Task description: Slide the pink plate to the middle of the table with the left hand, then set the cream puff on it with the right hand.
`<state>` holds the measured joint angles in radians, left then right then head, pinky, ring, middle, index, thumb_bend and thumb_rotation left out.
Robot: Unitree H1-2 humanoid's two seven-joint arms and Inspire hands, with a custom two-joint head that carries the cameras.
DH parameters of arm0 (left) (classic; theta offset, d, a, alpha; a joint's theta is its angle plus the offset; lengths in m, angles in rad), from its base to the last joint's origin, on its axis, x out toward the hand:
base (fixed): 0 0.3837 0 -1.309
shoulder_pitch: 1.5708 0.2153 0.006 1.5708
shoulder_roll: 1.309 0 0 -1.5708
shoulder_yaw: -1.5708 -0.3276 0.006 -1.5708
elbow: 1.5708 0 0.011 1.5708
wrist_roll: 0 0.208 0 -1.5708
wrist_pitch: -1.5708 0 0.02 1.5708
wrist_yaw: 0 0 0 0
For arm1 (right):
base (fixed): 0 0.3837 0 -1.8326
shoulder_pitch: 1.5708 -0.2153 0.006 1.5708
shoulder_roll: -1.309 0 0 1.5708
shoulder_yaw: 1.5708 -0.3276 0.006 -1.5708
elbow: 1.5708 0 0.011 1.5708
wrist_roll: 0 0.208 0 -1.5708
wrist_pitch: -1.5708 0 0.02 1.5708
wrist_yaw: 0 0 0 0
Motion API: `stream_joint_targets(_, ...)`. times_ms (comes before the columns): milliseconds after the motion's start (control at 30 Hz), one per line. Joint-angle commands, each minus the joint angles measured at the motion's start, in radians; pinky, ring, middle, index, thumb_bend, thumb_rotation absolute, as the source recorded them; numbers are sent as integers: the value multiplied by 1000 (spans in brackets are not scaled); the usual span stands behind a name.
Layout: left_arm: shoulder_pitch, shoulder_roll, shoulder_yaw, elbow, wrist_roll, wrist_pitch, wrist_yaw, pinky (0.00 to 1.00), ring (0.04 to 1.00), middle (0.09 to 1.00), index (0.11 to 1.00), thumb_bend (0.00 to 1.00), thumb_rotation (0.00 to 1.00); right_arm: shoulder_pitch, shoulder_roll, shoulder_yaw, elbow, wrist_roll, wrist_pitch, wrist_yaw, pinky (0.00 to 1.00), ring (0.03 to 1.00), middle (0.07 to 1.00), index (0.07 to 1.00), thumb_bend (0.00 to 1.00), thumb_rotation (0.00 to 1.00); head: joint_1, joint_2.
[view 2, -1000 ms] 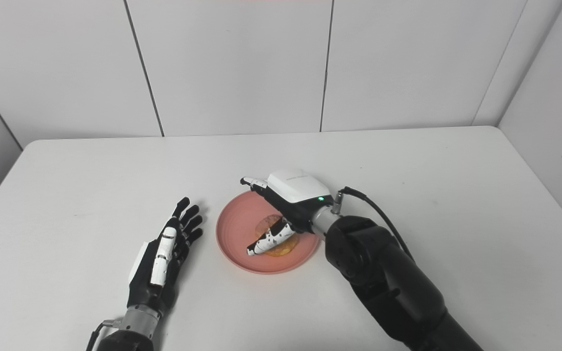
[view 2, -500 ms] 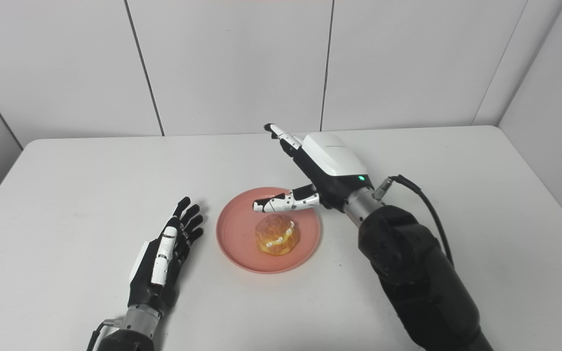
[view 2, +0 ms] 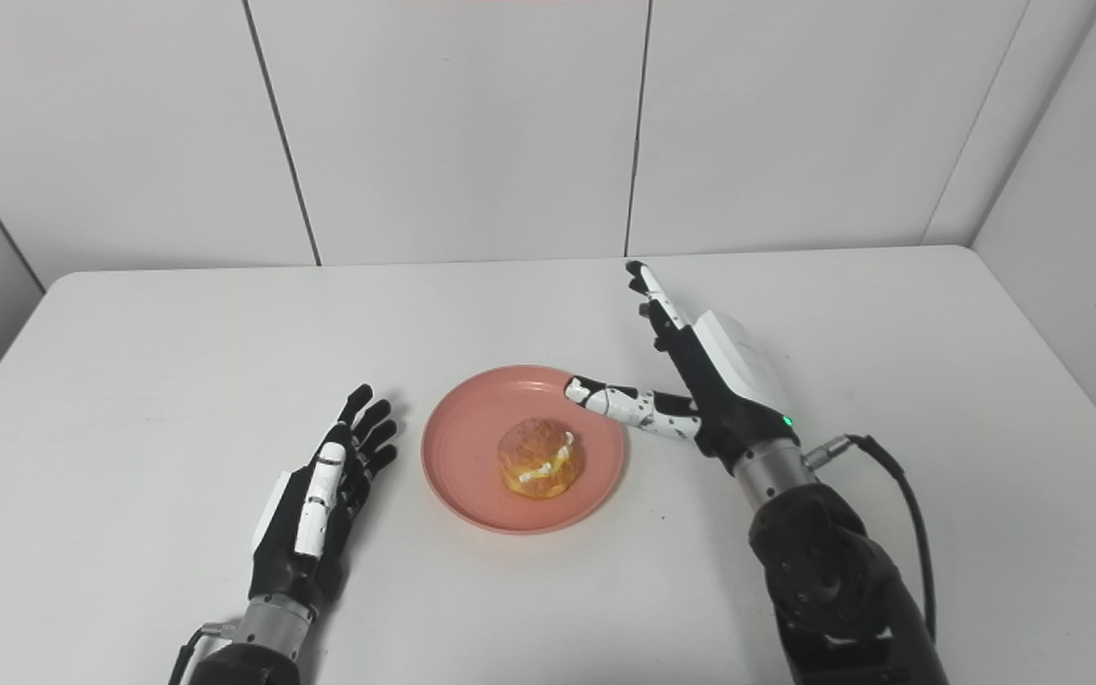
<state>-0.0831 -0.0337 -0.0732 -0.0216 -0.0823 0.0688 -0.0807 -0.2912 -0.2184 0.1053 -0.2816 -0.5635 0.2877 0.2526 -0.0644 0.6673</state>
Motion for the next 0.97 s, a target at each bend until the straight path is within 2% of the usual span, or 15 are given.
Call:
stream_joint_targets(0,21,5,4,25,4,41,2,932,940,946,937,435,1000,-15,9,-20,-32,19,-3,-39,860,932,970,1000,831,871,1,-2)
stream_joint_targets(100,21,6,7,24,1,37,2,931,940,945,938,430,1000,26,28,-28,-28,40,-9,-64,888,946,979,1000,830,913,2,-3)
stream_joint_targets(267,21,15,14,34,-6,20,-6,933,943,949,943,426,1000,88,59,-18,-18,64,-28,-102,878,951,990,1000,831,994,-5,-3)
stream_joint_targets(500,23,27,19,35,-16,12,-23,956,953,958,954,417,1000,162,123,-15,60,157,-139,-178,920,985,1000,1000,843,1000,-6,0)
stream_joint_targets(667,21,34,17,45,-5,0,-25,956,956,962,954,422,1000,186,165,-38,128,302,-209,-189,957,974,1000,1000,878,1000,-1,2)
stream_joint_targets(767,24,41,12,43,2,-10,-29,971,967,975,967,427,1000,194,179,-40,165,361,-234,-185,966,997,1000,1000,859,1000,5,5)
stream_joint_targets(867,26,45,7,50,10,-29,-30,996,986,996,989,430,1000,199,187,-41,182,403,-228,-182,996,1000,1000,1000,829,1000,5,5)
stream_joint_targets(933,31,46,8,46,9,-27,-29,1000,997,1000,998,423,1000,202,192,-38,195,429,-232,-180,1000,1000,1000,1000,770,1000,7,6)
